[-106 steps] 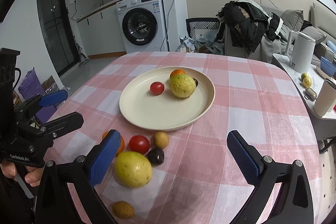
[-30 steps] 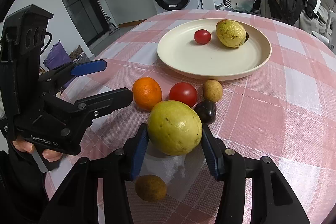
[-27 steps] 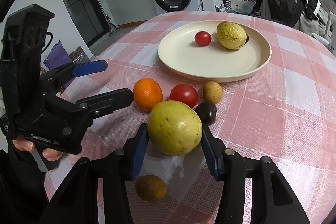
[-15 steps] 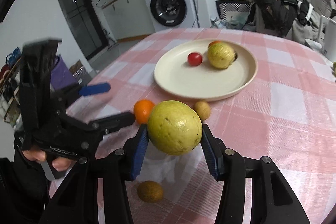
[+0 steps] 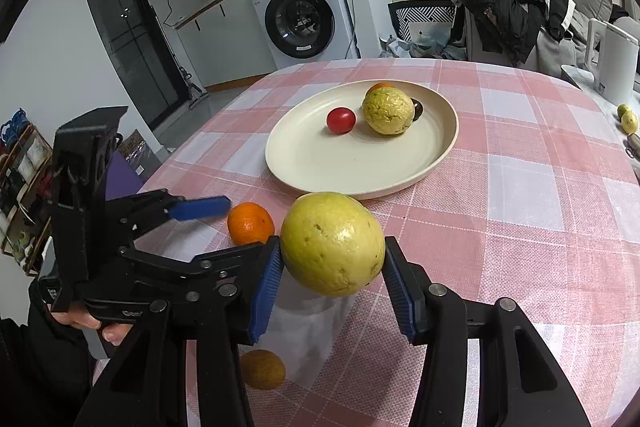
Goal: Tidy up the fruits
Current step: 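Grasp the mandarin orange with the left tool while the right tool holds the yellow-green fruit, then carry the orange and yellow-green fruit onto the cream plate and open both tools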
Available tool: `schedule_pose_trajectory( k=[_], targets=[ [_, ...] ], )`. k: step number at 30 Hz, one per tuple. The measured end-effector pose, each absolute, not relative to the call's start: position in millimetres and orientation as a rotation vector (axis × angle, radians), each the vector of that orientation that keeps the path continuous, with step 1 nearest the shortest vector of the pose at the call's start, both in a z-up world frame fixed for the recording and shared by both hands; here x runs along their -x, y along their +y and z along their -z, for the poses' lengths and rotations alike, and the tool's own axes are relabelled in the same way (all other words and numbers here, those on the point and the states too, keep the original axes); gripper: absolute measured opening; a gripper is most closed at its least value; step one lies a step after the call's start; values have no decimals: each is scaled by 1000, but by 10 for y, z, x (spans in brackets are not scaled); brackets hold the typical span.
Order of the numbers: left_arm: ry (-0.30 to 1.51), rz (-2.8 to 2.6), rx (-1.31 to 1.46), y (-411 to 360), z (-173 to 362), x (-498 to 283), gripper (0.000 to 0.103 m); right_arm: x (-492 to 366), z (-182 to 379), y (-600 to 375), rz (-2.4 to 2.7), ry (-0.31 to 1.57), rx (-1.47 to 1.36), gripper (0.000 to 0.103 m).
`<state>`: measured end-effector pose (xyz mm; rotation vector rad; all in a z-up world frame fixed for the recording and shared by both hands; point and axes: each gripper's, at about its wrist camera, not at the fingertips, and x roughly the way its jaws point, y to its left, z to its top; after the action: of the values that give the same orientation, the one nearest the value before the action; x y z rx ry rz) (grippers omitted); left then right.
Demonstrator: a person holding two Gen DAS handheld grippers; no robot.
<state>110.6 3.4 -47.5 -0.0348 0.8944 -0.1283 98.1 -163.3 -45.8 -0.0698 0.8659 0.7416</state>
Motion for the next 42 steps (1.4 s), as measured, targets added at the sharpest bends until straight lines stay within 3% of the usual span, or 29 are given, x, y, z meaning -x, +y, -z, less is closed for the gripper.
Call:
schedule_pose_trajectory(
  k=[3,42],
  targets=[
    [893,175,47,9,482,-1109,36,-972,457,-1644,-739,866,70,50],
    [785,163,27,44,301,-966,36,-1021,456,-1706,-715,859,59,50]
  ],
)
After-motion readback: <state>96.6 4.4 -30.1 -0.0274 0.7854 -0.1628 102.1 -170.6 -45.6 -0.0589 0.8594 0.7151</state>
